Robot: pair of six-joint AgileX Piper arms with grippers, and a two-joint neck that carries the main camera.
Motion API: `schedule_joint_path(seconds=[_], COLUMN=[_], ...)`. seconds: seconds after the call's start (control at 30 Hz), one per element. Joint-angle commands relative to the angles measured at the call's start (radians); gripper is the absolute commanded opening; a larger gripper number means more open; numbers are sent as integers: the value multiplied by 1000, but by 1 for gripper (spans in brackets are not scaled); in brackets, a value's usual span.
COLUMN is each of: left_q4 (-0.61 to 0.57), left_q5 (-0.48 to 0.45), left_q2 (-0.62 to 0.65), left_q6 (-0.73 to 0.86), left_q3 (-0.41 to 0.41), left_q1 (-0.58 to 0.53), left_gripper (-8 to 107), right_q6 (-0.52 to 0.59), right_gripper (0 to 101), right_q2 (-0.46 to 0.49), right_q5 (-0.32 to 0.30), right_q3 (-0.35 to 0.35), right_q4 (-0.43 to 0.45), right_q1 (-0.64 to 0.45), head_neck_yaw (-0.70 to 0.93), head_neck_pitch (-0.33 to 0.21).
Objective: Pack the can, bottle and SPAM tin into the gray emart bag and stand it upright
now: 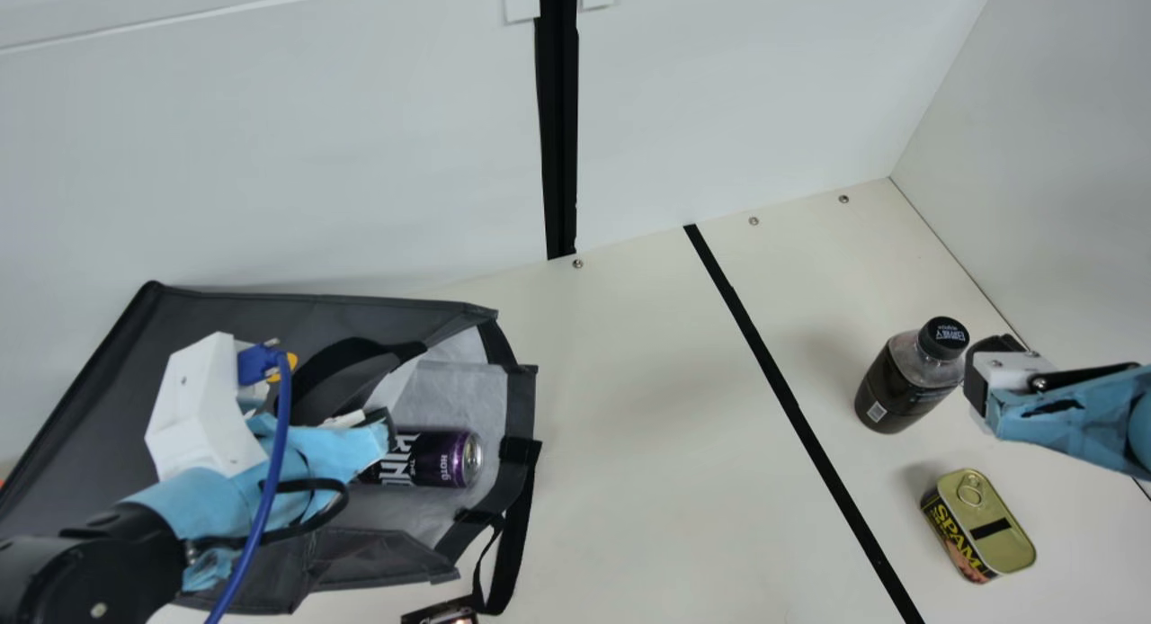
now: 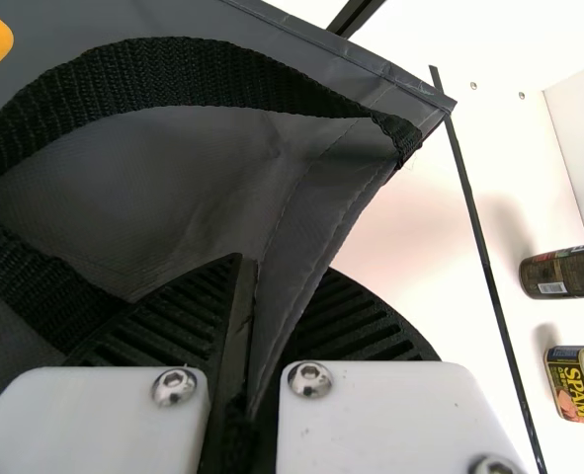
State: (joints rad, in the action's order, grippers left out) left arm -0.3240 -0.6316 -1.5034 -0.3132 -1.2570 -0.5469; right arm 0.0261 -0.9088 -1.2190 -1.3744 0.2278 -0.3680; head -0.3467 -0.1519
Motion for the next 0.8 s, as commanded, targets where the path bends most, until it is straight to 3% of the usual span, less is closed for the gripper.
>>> schedule_joint_path(seconds=[0.0, 0.77], left_q4=[0, 0], left_q5=[0, 0], left_q2=[0, 0], left_q6=[0, 0], left_q3=[0, 0], left_q1=[0, 0], left_gripper=[-8, -8], right_q6=[-2, 11], right_gripper=[95, 95], right_q2=[-5, -122], right_q5=[-1, -1], right_q3=[2, 1], right_q4=[-9, -59], right_q1=[-3, -58], head_neck_yaw=[-2, -2], head_neck_pitch=[-23, -23])
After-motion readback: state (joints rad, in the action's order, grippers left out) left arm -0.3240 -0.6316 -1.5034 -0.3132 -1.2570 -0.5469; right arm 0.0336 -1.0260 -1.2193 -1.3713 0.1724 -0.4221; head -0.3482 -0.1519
